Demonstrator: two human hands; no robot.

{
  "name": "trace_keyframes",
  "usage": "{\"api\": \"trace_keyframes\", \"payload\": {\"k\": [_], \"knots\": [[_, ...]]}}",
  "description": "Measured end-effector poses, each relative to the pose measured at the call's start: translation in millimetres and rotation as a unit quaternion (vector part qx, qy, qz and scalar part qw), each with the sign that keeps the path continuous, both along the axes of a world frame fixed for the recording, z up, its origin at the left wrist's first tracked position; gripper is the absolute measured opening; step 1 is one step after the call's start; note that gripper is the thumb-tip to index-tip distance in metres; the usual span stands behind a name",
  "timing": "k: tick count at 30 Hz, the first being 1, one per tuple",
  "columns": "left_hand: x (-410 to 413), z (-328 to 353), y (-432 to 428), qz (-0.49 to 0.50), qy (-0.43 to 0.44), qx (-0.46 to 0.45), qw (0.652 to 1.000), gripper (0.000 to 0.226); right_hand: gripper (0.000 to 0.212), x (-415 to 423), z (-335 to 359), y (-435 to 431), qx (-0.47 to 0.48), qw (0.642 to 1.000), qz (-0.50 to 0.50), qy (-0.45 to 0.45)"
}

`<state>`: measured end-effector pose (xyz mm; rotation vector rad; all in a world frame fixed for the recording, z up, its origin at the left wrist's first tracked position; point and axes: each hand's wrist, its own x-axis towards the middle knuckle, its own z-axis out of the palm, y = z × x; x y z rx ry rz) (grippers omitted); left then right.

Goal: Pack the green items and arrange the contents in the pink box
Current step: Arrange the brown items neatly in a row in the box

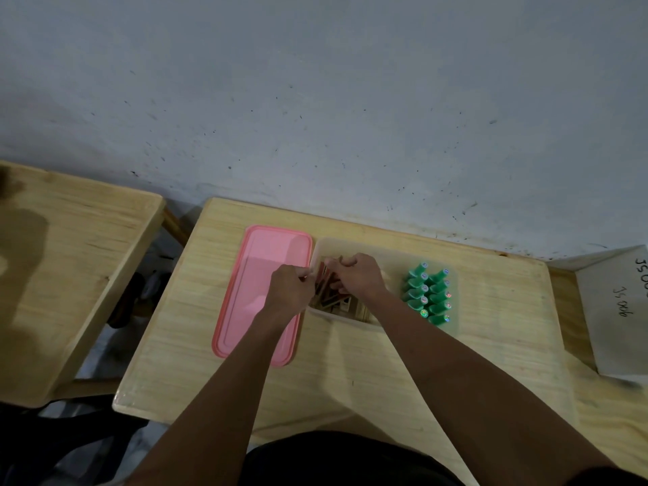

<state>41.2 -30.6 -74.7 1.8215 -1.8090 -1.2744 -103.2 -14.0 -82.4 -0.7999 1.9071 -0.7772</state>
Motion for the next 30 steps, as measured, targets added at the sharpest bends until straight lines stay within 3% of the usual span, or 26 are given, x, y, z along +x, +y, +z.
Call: {"api": "trace_keyframes", "payload": {"k": [2, 8, 16, 20, 25, 30], "knots": [[1, -2, 0, -0.006, 0.001, 0.005, 1.000, 0.031, 0.019, 2, 0, -2, 0.013, 1.000, 0.014, -0.014], [1, -2, -1, -0.022, -0.009, 0.001, 1.000, 0.031, 0.014, 6, -6, -4, 0.050, 0.995, 0.083, 0.039], [2, 0, 0, -0.022, 0.006, -0.008, 1.000, 0.031, 0.024, 16, -6, -6, 0.050, 0.986, 0.094, 0.128], [1, 2, 2, -0.021, 0.016, -0.009, 1.000, 0.030, 0.047, 19, -5, -5, 0.063, 0.983, 0.105, 0.135], [1, 2, 1, -0.017, 0.015, -0.005, 1.000, 0.030, 0.048, 24, -3, 0, 0.046, 0.978, 0.109, 0.172], [1, 1, 1, -0.021, 0.011, -0.007, 1.000, 0.030, 0.046, 23, -4, -3, 0.052, 0.986, 0.078, 0.137]]}}
